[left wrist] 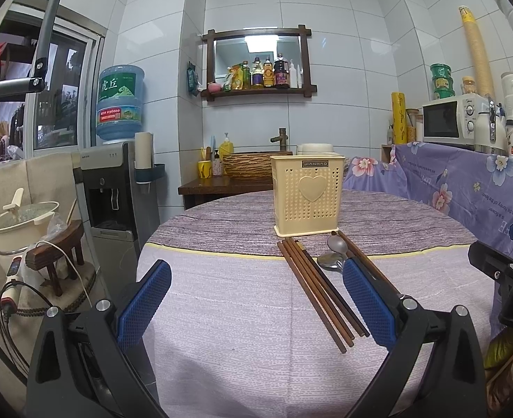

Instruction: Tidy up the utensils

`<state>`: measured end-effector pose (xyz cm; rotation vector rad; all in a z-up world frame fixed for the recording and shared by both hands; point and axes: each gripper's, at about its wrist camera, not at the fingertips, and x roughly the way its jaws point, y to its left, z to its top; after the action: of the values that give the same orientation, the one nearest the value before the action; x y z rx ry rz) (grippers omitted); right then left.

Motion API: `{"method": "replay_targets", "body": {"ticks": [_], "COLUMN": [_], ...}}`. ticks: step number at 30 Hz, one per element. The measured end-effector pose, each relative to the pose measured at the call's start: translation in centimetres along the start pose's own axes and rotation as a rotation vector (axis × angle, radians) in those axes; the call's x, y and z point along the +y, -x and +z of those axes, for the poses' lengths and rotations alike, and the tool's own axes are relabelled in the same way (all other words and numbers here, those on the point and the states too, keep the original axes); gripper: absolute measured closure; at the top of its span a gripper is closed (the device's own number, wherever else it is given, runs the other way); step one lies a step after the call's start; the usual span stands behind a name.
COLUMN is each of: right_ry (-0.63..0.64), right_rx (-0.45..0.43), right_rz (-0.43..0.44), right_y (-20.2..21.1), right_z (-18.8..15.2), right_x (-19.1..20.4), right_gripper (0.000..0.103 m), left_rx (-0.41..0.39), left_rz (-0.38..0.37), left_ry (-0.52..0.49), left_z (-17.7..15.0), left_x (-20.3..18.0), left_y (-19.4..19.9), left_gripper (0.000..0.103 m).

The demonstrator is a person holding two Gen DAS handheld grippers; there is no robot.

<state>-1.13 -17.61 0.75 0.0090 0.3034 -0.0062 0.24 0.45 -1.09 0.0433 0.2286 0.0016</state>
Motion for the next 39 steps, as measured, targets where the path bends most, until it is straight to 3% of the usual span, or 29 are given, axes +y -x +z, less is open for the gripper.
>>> {"method": "replay_targets", "body": {"ticks": [23,28,33,37,39], "right_ry": [-0.003,0.006,0.019,-0.023,-0.014], "right_rx": [0.015,0.070,0.190,0.250,0.280], "right_rz": [0.000,-0.018,-0.078,-0.049,-0.035], "right_y": [-1.0,-2.3,-5.2,-7.5,-9.0], "right_z": [-0.9,-1.2,-1.3,-0.7,0.1], "right_x": [-0.3,-0.8,-2.4,-4.4,-4.4], "right_gripper": [0.005,0.005,0.005,0.005,0.005], "left_rx": [0.019,0.118,0.253,0.285,0.316], "left_rz": [-0.005,-0.018,-0.062,-0.060,-0.103], "left_ry": [0.004,0.013,0.018,-0.038,-0.053], "left_z": [-0.6,-1.3,-1.6,-0.3,0.7], "left_x": [0.5,1.0,1.5,1.7,1.7], "left_y": [-0.4,-2.0,-4.3,-6.2,-7.8], "left_gripper": [0.005,0.005,0.005,0.005,0.007]}}
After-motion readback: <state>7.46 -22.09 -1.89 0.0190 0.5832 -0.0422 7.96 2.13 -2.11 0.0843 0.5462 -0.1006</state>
